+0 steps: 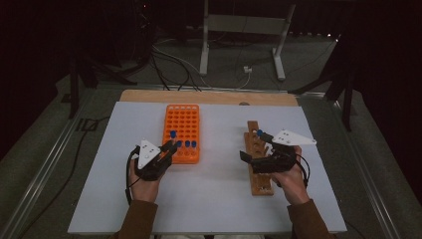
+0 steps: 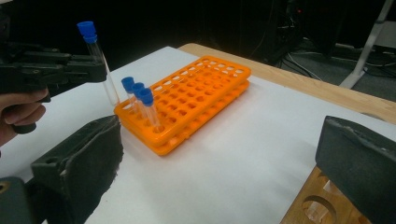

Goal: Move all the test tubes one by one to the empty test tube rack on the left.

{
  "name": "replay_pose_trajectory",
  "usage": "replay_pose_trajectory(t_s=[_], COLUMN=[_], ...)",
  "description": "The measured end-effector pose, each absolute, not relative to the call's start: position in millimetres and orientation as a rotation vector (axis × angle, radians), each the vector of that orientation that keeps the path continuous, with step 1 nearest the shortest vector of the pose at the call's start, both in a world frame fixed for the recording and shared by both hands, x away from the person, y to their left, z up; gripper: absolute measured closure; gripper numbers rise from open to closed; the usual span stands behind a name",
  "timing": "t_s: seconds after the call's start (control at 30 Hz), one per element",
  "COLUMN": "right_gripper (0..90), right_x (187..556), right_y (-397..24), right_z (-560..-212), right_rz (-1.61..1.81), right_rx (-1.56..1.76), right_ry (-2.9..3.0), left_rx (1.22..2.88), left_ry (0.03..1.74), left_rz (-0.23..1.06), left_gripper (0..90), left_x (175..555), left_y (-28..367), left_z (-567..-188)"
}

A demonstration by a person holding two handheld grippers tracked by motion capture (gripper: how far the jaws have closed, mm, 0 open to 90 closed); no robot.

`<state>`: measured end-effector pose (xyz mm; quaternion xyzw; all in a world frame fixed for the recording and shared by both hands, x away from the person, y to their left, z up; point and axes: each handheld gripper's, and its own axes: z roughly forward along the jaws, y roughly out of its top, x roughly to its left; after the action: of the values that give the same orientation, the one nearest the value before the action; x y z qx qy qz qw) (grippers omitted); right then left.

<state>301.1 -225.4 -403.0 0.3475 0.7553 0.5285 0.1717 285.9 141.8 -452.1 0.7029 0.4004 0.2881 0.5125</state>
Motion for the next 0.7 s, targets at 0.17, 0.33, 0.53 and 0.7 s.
replay_pose_trajectory(t_s=[0.17,0.33,0.53,0.7], right_gripper=[1.0,1.0,1.0,1.0], right_x=[301,301,301,301], right_y=[-225,-226,-225,-225], right_z=[-403,-403,-403,-403], right_rz=[1.5,1.505,1.506,1.507], right_rx=[0.987,0.987,0.985,0.983], right_ry=[2.144,2.141,2.141,2.139], left_rx=[1.695,1.7,1.707,1.706], left_ry=[0.981,1.002,1.014,1.019], left_rz=[0.698,0.703,0.711,0.719], left_gripper=[78.1,78.1,78.1,78.0], left_x=[288,291,294,295], left_y=[144,147,147,147], left_z=[-457,-462,-468,-472])
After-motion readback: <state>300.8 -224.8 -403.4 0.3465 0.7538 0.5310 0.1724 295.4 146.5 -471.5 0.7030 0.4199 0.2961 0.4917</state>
